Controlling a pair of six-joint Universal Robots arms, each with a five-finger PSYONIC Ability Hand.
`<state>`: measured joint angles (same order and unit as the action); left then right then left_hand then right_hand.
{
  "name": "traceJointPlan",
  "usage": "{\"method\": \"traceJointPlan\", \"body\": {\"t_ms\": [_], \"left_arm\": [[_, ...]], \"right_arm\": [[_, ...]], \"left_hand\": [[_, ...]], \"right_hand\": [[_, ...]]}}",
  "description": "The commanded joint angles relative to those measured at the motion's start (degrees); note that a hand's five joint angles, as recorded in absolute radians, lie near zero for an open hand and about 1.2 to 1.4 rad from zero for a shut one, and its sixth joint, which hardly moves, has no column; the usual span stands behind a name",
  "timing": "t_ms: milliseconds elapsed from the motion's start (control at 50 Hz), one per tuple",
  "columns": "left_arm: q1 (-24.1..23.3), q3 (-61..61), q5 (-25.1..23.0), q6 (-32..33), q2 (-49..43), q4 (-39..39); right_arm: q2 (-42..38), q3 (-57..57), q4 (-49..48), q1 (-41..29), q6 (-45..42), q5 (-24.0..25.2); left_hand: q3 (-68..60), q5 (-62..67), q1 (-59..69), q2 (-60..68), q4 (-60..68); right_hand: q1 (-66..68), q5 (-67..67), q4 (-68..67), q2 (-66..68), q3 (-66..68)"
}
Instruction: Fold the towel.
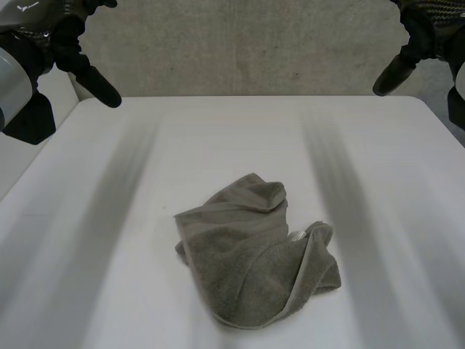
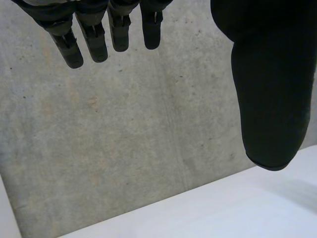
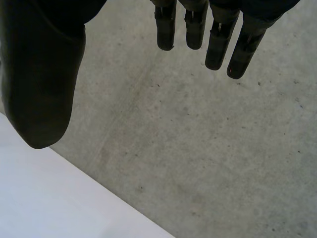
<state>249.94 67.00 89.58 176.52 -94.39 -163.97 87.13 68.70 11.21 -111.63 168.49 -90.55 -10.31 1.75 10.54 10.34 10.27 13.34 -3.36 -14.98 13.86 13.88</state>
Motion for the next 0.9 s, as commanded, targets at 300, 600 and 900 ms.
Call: {"method": "traceJointPlan", "body": {"t_ms": [300,600,900], "left_arm": [[-0.07,0.06,0.24,1.99,0.52,0.93],[-0.68,15.85,-3.62,11.62,3.69,-2.39],[0.37,46.47,-11.8,31.87,0.79,-26.93]], "right_arm": [[-2.75,-1.37,2.76,3.35,-0.53,-1.12],[-2.05,6.33,4.08,4.05,-22.19,10.37],[-2.31,32.73,3.46,9.5,-46.23,31.48]], "left_hand": [[-0.91,-0.53,0.69,0.89,0.95],[-1.92,0.47,1.69,1.89,1.96],[-5.46,4.01,5.23,5.43,5.49]], "right_hand": [[-3.34,3.36,4.98,-3.86,-3.88],[-3.34,3.36,4.98,-3.86,-3.88],[3.81,-3.79,-2.17,3.29,3.26]]}}
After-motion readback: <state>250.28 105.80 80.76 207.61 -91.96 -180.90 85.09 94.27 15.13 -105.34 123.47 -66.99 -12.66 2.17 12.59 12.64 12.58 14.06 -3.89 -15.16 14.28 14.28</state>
